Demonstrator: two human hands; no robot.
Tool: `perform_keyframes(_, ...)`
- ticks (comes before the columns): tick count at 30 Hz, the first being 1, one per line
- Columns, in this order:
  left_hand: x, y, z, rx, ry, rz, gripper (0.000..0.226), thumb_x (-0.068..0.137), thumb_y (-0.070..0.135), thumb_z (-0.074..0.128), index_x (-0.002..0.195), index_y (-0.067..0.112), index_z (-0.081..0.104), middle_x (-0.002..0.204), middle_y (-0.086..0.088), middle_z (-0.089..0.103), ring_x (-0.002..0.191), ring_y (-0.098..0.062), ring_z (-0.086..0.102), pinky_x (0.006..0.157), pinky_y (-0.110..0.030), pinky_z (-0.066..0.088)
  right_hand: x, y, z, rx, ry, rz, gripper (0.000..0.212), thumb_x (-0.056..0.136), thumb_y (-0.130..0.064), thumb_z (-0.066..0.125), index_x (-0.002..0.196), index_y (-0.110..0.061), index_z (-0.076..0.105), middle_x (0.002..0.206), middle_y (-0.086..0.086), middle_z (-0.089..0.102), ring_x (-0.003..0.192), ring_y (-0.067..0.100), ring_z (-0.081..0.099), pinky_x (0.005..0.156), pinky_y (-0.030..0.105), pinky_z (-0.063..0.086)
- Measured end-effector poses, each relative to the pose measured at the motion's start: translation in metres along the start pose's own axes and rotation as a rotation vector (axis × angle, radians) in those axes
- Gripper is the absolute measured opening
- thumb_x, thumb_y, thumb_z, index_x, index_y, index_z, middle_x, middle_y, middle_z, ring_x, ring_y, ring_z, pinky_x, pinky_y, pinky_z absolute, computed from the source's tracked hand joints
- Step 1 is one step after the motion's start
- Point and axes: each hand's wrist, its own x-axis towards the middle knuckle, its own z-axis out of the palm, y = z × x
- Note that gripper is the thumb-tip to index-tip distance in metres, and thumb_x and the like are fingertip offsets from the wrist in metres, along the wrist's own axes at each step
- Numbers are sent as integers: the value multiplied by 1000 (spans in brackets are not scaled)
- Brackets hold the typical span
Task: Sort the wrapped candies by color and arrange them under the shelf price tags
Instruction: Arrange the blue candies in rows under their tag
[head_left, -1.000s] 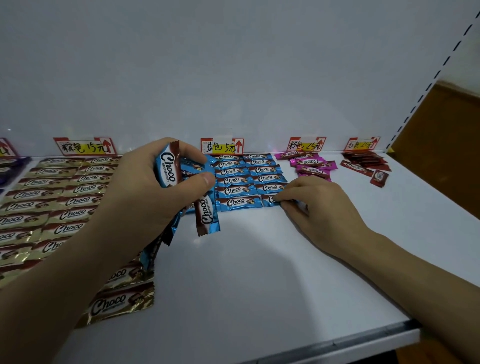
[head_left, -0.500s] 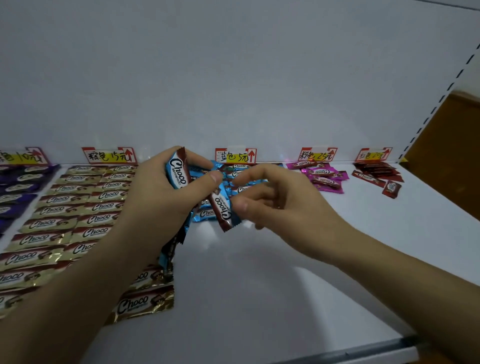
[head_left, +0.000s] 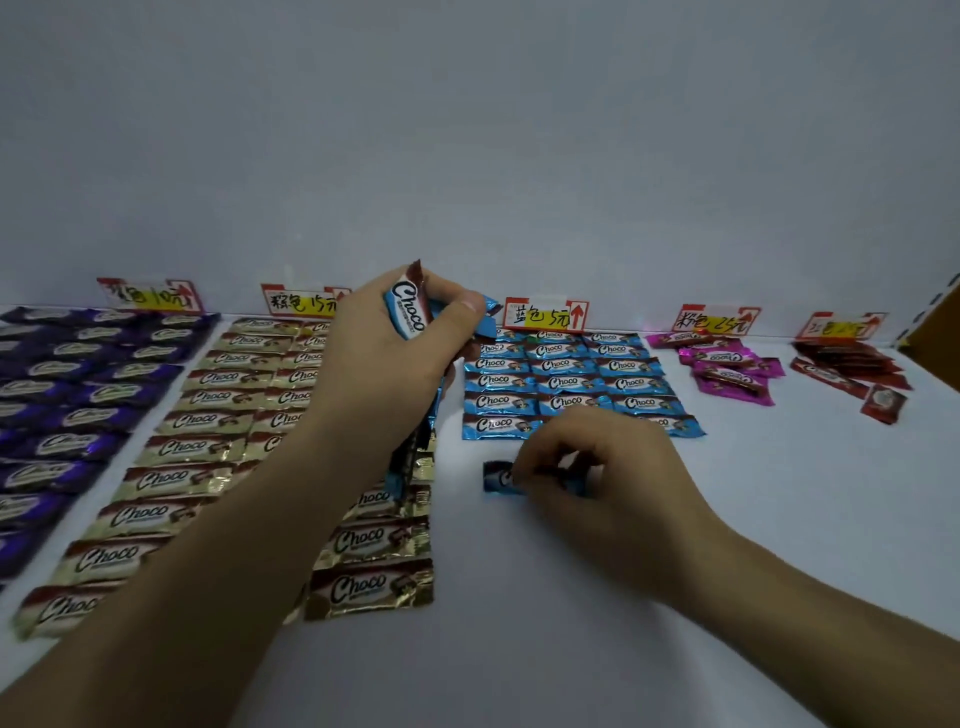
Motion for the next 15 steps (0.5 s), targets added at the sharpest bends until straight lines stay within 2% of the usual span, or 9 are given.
perform_keyframes(3, 1, 0, -2, 19, 8, 16, 12, 96, 19, 64, 96, 7, 65, 66, 10, 67, 53, -2, 62, 48, -12, 45, -6, 4, 11, -133, 31, -53, 25, 84, -21, 79, 102, -36, 71, 115, -18, 55, 105, 2, 51, 85, 16, 47)
perform_keyframes(5, 2, 0, -4, 17, 15, 11, 11, 96, 20, 64, 96, 10, 65, 67, 10, 68, 55, -2, 64, 48, -12, 46, -8, 4, 12, -134, 60, -49, 23, 85, -22, 77, 105, -33, 72, 114, -15, 57, 105, 6, 53, 86, 21, 51)
perform_keyframes(7, 2, 1, -4, 14, 15, 4, 11, 95, 21, 64, 97, 10, 65, 70, 10, 68, 57, -1, 65, 49, -12, 46, -10, 4, 11, -166, 15, -68, 21, 89, -24, 73, 108, -32, 73, 107, -16, 62, 100, 5, 55, 85, 25, 53)
perform_keyframes(11, 2, -1, -4, 10, 14, 11, 11, 95, 22, 65, 97, 11, 66, 69, 11, 68, 58, -2, 65, 50, -11, 47, -10, 3, 14, -202, -51, -85, 27, 94, -24, 64, 119, -33, 70, 110, -18, 62, 102, 2, 52, 86, 17, 48)
perform_keyframes(15, 3, -1, -4, 4, 0, 15, 9, 96, 22, 63, 93, 13, 65, 67, 8, 68, 53, -2, 61, 47, -13, 45, -10, 1, 15, -217, -61, -92, 31, 94, -22, 63, 124, -29, 68, 114, -14, 61, 104, 4, 51, 86, 18, 47)
